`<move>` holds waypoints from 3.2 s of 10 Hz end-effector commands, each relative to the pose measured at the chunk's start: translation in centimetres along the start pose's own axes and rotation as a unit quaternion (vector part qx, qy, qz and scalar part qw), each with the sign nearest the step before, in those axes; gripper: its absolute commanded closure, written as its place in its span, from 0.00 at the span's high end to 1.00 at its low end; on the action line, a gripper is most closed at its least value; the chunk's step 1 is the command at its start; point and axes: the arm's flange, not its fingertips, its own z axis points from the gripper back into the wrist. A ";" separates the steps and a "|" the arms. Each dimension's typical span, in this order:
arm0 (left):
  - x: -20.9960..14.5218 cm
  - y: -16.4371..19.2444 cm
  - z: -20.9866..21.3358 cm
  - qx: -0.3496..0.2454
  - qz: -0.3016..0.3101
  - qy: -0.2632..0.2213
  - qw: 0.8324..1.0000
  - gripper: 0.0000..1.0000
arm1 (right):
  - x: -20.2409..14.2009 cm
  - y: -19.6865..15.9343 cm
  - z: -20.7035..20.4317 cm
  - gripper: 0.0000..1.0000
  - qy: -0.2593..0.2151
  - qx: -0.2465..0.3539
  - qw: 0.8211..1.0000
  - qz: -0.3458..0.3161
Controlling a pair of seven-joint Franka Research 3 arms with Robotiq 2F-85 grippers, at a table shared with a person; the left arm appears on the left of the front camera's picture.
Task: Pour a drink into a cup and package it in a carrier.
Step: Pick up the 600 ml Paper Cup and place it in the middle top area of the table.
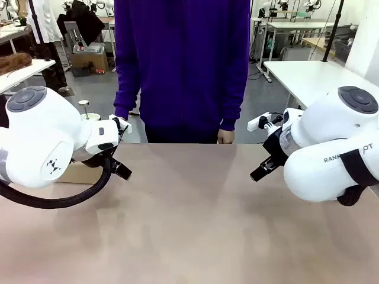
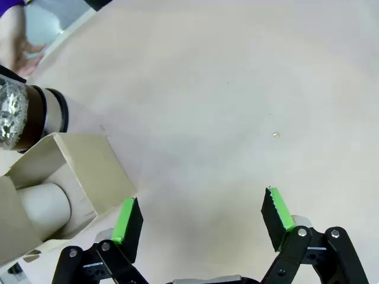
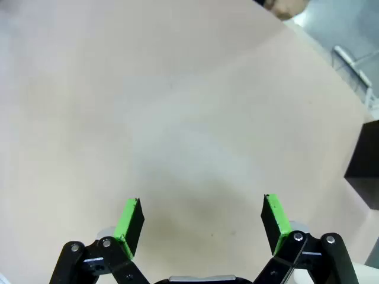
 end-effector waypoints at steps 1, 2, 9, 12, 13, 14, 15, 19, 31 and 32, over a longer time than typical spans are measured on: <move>0.0 0.0 0.0 0.000 0.000 0.000 1.000 1.00 | 0.0 0.0 0.0 1.00 0.000 0.000 1.000 0.000; 0.0 0.0 0.0 0.000 0.000 0.000 1.000 1.00 | 0.0 0.0 0.0 1.00 0.000 0.000 1.000 0.000; 0.0 0.0 0.0 0.000 0.000 0.000 1.000 1.00 | 0.0 0.0 0.0 1.00 0.000 0.000 1.000 0.000; 0.0 0.0 0.0 0.000 0.000 0.000 1.000 1.00 | 5.7 -4.8 4.1 1.00 0.004 0.015 1.000 -0.005; 0.0 0.0 0.0 0.000 0.000 0.000 1.000 1.00 | 7.6 -7.4 6.5 1.00 0.002 0.041 0.999 -0.004; 0.0 0.0 0.0 0.000 0.000 0.000 1.000 1.00 | 8.6 -10.2 9.0 1.00 -0.004 0.063 0.998 -0.008; 0.0 0.0 0.0 0.000 0.000 0.000 1.000 1.00 | 8.7 -12.9 11.8 1.00 -0.017 0.094 0.995 -0.006; 0.0 0.0 0.0 0.000 0.000 0.000 1.000 1.00 | -0.6 -24.6 20.3 1.00 -0.127 0.220 0.967 0.021; 0.0 0.0 0.0 0.000 0.000 0.000 1.000 1.00 | -24.7 -31.1 10.1 1.00 -0.360 0.297 0.883 0.045; 0.0 0.0 0.0 0.000 0.000 0.000 1.000 1.00 | -24.7 -31.1 10.1 1.00 -0.360 0.297 0.883 0.045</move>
